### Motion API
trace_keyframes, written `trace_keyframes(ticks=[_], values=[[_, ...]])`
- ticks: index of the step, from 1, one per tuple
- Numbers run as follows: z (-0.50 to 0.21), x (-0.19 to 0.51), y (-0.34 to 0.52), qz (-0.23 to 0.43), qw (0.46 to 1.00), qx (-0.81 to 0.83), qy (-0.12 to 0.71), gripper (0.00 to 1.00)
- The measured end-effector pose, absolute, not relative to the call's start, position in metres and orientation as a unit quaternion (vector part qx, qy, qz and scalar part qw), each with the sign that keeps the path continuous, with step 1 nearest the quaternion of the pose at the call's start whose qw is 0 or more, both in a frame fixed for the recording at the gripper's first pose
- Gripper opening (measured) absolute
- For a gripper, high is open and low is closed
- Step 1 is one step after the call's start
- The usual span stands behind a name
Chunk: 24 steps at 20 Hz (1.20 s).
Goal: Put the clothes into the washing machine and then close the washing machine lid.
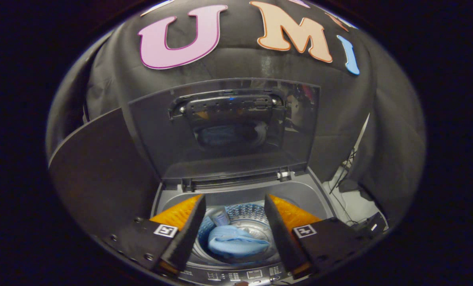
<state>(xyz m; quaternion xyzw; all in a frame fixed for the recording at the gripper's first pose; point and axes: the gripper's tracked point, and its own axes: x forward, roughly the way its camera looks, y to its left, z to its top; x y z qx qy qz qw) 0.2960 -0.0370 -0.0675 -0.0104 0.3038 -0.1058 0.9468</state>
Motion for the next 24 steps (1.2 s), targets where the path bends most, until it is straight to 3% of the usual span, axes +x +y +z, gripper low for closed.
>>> trace_keyframes(ticks=[1, 3, 8, 17, 24], values=[[-0.069, 0.297, -0.030, -0.090, 0.949, -0.009, 0.302, 0.95], [-0.068, 0.294, -0.025, -0.086, 0.950, -0.014, 0.301, 0.99], [-0.044, 0.295, -0.015, -0.075, 0.963, -0.002, 0.259, 0.99], [0.090, 0.306, 0.011, -0.061, 0.992, -0.039, 0.101, 0.99], [0.160, 0.339, 0.020, -0.050, 0.997, -0.046, 0.040, 0.98]])
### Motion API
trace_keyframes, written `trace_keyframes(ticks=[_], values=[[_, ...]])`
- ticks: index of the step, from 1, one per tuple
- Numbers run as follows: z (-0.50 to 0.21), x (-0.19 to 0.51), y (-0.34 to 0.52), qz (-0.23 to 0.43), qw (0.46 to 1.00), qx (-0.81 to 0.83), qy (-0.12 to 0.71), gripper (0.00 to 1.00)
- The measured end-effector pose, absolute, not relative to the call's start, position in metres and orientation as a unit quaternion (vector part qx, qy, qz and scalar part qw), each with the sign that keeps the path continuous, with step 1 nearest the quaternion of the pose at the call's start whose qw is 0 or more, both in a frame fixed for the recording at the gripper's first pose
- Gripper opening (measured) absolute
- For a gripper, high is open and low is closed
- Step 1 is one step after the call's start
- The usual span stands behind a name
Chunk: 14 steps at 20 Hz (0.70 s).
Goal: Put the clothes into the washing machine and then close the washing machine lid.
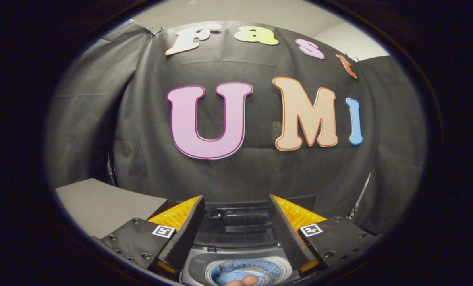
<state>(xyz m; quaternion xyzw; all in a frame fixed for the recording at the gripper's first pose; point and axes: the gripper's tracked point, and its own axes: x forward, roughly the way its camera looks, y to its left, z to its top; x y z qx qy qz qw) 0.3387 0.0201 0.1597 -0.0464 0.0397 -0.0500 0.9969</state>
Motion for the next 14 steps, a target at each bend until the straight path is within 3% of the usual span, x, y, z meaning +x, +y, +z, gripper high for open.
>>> trace_keyframes(ticks=[7, 14], values=[[0.221, 0.420, 0.014, -0.047, 0.990, -0.110, -0.071, 0.99], [0.176, 0.489, -0.004, -0.023, 0.999, -0.047, -0.013, 0.99]])
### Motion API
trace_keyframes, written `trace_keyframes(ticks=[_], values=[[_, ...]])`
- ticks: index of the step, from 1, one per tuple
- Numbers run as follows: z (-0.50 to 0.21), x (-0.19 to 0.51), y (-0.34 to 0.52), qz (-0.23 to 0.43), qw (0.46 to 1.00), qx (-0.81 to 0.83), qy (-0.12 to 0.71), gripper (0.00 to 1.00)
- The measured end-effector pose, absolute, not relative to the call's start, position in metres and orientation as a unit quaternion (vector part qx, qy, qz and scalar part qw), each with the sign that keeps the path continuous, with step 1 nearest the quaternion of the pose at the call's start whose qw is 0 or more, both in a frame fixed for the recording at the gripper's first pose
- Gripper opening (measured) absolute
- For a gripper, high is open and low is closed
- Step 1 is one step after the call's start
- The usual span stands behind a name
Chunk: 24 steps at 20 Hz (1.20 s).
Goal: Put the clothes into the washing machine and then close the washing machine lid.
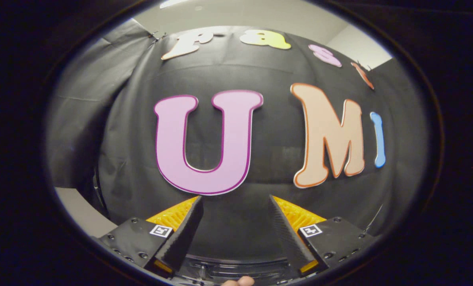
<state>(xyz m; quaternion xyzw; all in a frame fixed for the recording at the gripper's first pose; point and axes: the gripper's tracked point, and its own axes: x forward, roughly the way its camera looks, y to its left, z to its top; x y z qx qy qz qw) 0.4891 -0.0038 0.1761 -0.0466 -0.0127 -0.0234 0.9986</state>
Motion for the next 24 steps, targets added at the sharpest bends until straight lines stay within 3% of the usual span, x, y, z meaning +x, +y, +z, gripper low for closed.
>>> trace_keyframes(ticks=[8, 10, 24], values=[[0.068, 0.499, -0.018, -0.040, 0.993, 0.013, 0.106, 0.98], [0.062, 0.496, -0.021, -0.045, 0.993, -0.045, 0.098, 0.98], [0.080, 0.484, -0.019, -0.048, 0.997, -0.030, 0.048, 0.96]])
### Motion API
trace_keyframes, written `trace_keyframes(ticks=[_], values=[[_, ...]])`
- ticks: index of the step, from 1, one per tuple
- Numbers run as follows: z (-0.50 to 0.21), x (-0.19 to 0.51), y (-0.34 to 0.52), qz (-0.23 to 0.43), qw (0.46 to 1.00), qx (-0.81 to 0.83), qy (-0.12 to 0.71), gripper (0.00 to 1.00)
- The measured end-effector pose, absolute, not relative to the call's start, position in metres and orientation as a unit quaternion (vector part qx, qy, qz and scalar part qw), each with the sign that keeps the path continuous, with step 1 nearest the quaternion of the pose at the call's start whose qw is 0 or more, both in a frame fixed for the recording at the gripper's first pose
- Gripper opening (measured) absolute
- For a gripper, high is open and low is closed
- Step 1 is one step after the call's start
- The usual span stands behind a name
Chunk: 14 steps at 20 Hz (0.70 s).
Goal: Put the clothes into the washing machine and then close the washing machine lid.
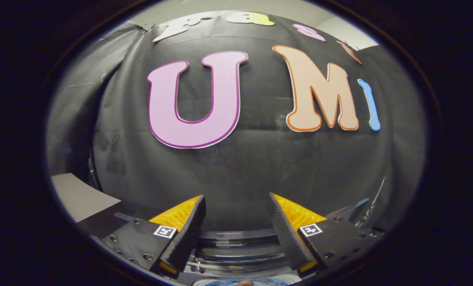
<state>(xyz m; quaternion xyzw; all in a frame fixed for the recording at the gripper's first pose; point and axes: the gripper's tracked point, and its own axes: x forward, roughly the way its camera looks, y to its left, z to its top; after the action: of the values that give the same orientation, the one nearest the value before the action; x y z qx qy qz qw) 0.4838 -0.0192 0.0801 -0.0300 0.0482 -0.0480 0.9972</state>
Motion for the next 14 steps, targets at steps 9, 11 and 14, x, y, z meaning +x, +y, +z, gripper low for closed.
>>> trace_keyframes(ticks=[9, 11, 14], values=[[0.079, 0.448, -0.017, -0.059, 0.997, -0.031, 0.028, 0.96], [0.078, 0.442, -0.016, -0.061, 0.997, -0.031, 0.024, 0.96], [0.076, 0.437, -0.016, -0.058, 0.997, -0.032, 0.026, 0.96]])
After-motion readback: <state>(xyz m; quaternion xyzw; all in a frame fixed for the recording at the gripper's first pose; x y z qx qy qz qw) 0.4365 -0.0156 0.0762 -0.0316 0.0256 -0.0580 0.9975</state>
